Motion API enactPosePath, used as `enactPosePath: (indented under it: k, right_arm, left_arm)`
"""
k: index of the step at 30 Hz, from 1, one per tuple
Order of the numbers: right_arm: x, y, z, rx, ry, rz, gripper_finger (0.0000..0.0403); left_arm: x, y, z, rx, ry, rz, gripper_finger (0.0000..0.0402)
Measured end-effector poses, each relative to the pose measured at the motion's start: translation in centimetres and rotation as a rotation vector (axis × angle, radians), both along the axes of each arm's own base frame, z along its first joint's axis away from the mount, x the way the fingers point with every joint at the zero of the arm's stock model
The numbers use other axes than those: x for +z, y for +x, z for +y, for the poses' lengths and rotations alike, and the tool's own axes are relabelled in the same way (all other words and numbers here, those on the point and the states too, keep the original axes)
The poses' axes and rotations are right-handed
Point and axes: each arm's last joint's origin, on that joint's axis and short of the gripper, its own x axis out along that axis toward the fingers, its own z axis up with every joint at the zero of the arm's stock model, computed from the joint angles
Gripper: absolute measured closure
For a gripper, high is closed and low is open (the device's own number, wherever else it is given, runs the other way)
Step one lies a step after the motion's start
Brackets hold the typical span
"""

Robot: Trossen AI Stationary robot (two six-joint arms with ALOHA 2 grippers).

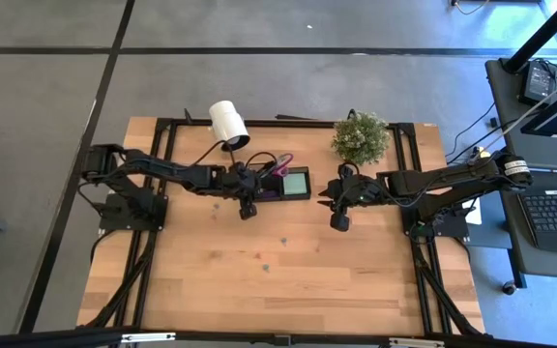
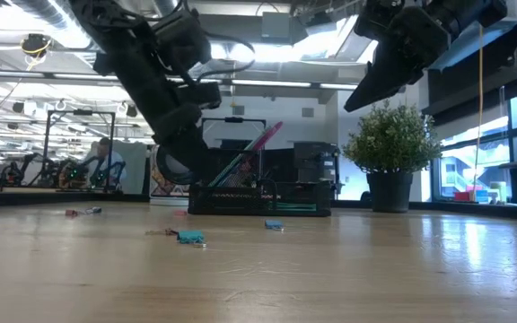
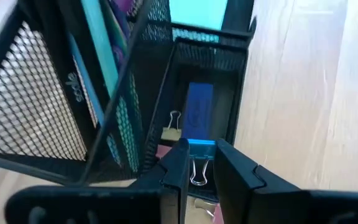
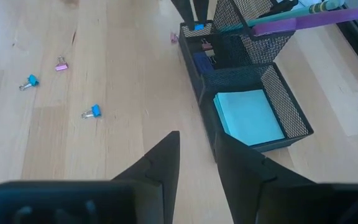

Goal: Pick and place office supplies into organizer
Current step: Put the blue binder clip into the black desk organizer, then put the pink binder clip into the black desk organizer

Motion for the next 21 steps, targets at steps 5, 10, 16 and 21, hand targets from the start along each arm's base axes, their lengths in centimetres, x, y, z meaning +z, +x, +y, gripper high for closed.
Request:
enactPosePath:
  k: [5, 10, 16, 21]
  right_arm:
    - [0.0, 0.0, 0.0, 0.0, 0.0, 0.0, 0.0296]
    - [0.0, 0.0, 0.0, 0.0, 0.0, 0.0, 0.0296]
    - [0.0, 0.0, -0.01, -0.001, 0.001, -0.001, 0.0296]
    - [0.0, 0.0, 0.0, -0.001, 0.001, 0.0, 0.0296]
  left_arm:
    - [-0.49, 0.07, 0.01, 0.002, -0.004, 0.021, 0.0337]
    - [-0.49, 0.07, 0.01, 0.016, -0.012, 0.016, 0.0317]
    - [-0.46, 0.07, 0.01, 0.05, -0.037, 0.003, 0.03]
    - [-0.47, 0.09, -0.14, 0.06, -0.08, -0.007, 0.0292]
